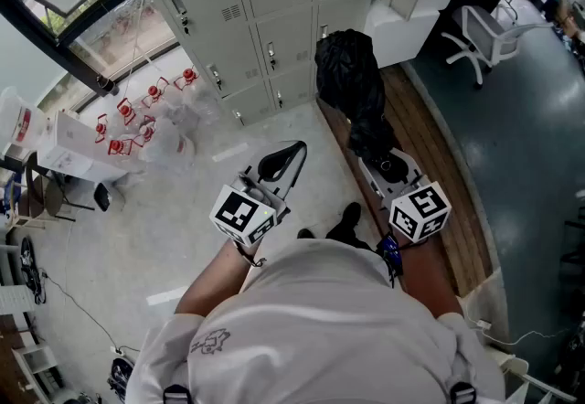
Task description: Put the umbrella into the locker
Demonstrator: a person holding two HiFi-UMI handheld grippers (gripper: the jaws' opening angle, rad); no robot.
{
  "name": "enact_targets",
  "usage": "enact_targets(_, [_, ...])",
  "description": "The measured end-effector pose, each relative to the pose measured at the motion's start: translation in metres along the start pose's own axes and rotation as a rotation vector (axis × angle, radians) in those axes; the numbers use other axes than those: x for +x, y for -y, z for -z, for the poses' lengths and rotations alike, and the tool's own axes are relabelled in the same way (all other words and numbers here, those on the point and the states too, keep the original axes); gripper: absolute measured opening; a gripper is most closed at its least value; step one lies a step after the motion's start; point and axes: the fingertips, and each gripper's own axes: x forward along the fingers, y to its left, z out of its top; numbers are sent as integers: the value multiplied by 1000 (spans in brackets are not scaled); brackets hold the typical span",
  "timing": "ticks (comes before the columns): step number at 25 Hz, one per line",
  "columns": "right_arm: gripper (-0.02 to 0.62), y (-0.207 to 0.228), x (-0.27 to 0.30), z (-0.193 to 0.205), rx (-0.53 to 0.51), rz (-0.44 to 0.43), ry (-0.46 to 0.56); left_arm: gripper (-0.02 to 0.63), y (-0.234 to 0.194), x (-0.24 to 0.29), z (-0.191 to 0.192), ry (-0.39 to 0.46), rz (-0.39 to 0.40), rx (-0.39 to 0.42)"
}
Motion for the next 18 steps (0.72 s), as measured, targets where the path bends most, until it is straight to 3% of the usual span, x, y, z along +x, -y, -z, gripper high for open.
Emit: enact_targets(18, [149, 27, 10, -2, 14, 4, -3, 11, -10, 28, 10, -10, -1, -26])
